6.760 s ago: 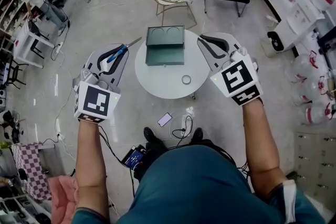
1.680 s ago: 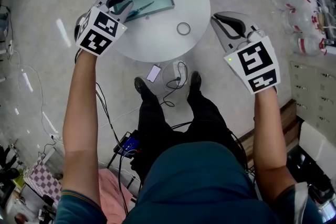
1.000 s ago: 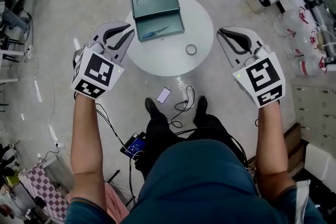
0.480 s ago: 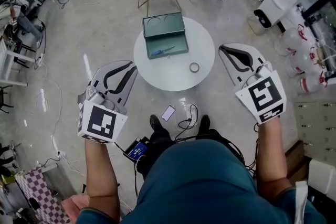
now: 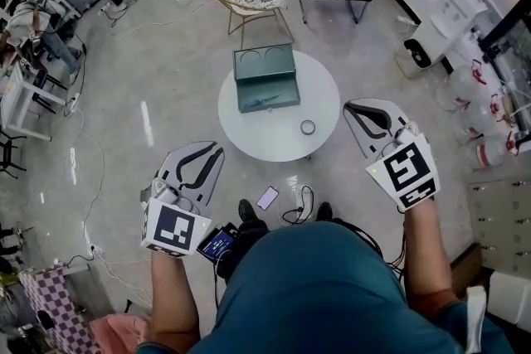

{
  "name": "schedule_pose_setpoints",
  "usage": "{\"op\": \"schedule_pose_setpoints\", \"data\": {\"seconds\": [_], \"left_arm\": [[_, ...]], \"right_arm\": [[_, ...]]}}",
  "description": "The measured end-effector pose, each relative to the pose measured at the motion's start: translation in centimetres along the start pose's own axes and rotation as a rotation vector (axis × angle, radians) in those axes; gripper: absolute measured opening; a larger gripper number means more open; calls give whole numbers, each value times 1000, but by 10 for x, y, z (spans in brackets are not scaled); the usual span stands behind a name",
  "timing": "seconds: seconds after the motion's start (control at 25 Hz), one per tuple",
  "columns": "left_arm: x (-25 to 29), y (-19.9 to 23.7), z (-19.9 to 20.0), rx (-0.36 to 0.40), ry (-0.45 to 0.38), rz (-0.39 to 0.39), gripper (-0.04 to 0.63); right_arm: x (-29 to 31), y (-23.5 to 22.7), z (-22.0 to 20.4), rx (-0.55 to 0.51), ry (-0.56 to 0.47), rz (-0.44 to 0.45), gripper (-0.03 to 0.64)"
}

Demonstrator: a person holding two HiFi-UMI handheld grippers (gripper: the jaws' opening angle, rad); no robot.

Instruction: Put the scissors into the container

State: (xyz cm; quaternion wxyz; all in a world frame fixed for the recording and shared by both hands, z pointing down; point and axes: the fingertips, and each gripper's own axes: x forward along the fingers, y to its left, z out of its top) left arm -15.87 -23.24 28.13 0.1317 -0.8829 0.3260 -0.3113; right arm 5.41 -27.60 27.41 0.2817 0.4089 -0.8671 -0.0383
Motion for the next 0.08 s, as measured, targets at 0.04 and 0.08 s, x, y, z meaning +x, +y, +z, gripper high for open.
{"op": "schedule_pose_setpoints", "data": {"seconds": [0.04,0.08], "left_arm": [[0,-1,1,-2,1,-1,58],[0,-1,2,-3,2,-2,58]], "right_arm": [[-1,-2,-1,1,3,2,37],[-2,-3,-1,1,6,4,37]]}}
